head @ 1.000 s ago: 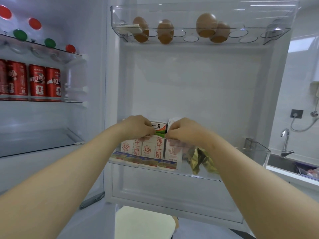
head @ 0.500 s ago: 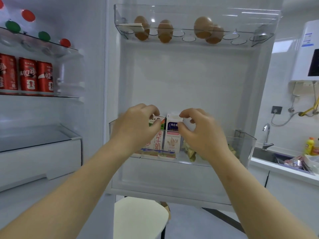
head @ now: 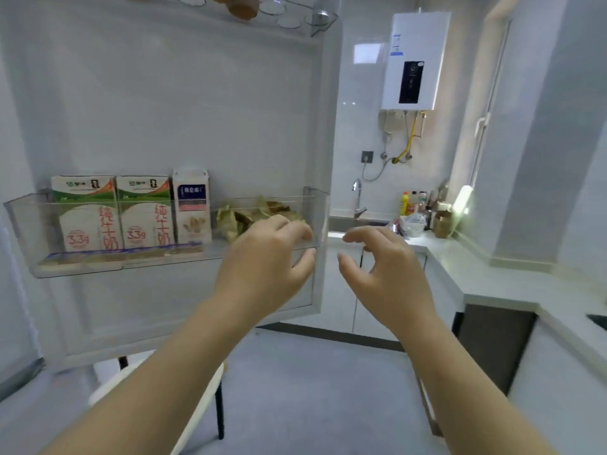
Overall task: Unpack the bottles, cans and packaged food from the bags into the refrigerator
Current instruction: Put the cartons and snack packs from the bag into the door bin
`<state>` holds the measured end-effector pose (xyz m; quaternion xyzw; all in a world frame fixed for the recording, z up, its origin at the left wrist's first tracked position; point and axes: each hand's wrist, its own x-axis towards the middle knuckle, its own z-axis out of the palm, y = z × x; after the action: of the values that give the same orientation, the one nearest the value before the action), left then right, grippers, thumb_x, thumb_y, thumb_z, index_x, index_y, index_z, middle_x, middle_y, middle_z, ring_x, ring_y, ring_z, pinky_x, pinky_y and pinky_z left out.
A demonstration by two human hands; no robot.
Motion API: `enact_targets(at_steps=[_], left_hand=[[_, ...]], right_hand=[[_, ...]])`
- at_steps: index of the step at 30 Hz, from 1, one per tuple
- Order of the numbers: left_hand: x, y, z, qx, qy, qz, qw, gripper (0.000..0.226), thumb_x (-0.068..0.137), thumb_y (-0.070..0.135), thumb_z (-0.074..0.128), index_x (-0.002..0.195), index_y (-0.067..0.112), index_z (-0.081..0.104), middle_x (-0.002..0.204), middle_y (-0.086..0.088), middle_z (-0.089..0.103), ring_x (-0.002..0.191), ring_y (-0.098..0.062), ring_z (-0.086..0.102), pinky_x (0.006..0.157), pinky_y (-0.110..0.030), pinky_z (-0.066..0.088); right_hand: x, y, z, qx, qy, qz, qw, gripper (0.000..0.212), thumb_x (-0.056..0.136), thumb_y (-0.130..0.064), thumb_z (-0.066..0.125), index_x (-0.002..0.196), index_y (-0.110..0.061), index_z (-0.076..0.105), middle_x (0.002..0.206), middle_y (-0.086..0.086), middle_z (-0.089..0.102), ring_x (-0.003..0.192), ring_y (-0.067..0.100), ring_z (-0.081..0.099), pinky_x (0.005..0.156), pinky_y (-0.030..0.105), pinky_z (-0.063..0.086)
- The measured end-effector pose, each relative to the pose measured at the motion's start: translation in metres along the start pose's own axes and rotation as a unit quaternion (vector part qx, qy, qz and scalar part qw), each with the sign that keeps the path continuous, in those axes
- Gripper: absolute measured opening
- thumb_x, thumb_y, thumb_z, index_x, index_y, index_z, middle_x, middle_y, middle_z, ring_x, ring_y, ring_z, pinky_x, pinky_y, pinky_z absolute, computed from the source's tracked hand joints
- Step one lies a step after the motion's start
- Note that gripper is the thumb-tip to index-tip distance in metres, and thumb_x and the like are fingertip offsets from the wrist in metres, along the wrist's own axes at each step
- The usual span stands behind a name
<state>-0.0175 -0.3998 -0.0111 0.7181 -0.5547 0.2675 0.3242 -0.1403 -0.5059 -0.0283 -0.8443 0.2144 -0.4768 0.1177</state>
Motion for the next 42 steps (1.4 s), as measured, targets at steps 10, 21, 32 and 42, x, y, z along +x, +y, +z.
enact_targets(at_steps=[10,21,32,42], left_hand=[[-0.004,0.134,0.125,-0.136,-0.137,0.084,0.978,0.030,0.093,0.037,0.050,0.119,0.026,0.057,0.119,0.009,0.055,0.103,-0.008,0.052,0.074,-0.017,0.037],[-0.008,0.354,0.265,-0.235,-0.241,0.172,0.926,0.029,0.093,0.035,0.048,0.121,0.026,0.055,0.117,0.009,0.052,0.104,-0.010,0.050,0.085,-0.025,0.047],[-0.057,0.554,0.341,-0.323,-0.350,0.283,0.832,0.029,0.094,0.036,0.046,0.122,0.028,0.052,0.122,0.011,0.050,0.110,-0.009,0.048,0.080,-0.021,0.043],[-0.074,0.671,0.413,-0.348,-0.439,0.308,0.769,0.025,0.091,0.030,0.050,0.113,0.024,0.058,0.105,0.006,0.053,0.094,-0.013,0.054,0.078,-0.030,0.050]], right_hand=[[-0.089,0.125,-0.089,-0.113,-0.016,0.184,0.976,0.029,0.088,-0.030,0.057,0.116,-0.024,0.059,0.117,-0.012,0.058,0.108,0.002,0.048,0.098,0.032,0.044],[-0.189,0.265,-0.257,-0.191,0.011,0.359,0.914,0.027,0.089,-0.029,0.053,0.115,-0.026,0.057,0.116,-0.014,0.054,0.106,0.005,0.046,0.095,0.030,0.041],[-0.317,0.342,-0.391,-0.256,0.096,0.528,0.804,0.024,0.088,-0.027,0.054,0.111,-0.025,0.058,0.114,-0.013,0.053,0.109,0.009,0.047,0.090,0.027,0.042],[-0.378,0.393,-0.452,-0.287,0.164,0.622,0.710,0.023,0.084,-0.022,0.056,0.107,-0.022,0.060,0.110,-0.005,0.055,0.107,0.017,0.049,0.088,0.032,0.043]])
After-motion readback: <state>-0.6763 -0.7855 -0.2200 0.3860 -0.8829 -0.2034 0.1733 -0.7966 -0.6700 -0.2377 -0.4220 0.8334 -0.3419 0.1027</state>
